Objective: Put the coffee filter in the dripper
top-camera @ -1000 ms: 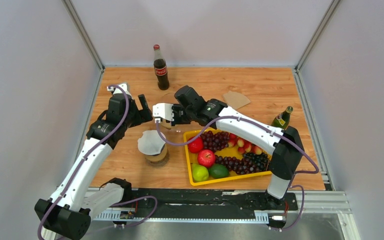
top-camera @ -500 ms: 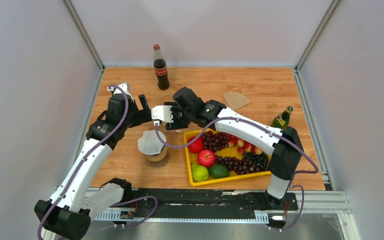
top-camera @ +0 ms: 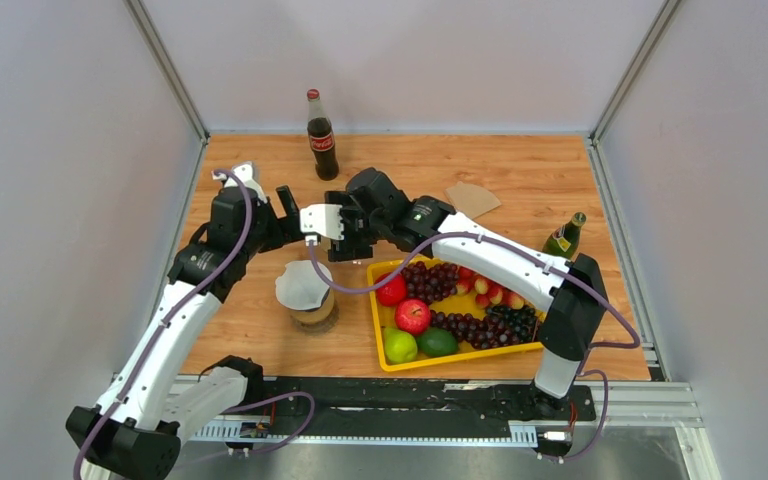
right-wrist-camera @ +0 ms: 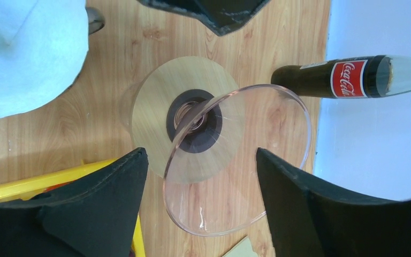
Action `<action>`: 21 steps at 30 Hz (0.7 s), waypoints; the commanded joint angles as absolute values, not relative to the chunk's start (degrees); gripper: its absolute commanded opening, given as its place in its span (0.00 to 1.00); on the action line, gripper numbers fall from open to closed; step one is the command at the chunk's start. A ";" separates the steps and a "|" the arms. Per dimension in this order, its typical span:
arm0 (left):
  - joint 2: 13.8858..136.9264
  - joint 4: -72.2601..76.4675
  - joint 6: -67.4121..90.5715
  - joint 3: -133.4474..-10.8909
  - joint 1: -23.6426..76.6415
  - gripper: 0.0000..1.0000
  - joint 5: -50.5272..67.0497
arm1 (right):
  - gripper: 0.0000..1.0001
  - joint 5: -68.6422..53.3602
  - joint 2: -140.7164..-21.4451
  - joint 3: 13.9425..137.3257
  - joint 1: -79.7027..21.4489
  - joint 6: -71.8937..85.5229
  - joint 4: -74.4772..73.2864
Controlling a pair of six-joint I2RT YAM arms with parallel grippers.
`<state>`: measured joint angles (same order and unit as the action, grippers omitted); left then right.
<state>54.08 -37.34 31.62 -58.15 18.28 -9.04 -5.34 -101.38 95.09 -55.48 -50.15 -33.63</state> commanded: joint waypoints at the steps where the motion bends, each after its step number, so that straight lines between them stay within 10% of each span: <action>1: 52.04 -33.14 30.72 -61.31 18.09 1.00 -6.89 | 0.86 -8.87 -95.88 96.86 -55.84 -47.29 -30.56; 4: 51.56 -31.98 30.72 -62.63 18.10 1.00 -6.98 | 1.00 -8.64 -93.94 97.21 -55.12 -39.81 -27.31; 21: 65.06 -23.13 31.22 -68.24 18.10 1.00 3.40 | 1.00 -25.96 -97.42 97.54 -31.00 15.53 -23.86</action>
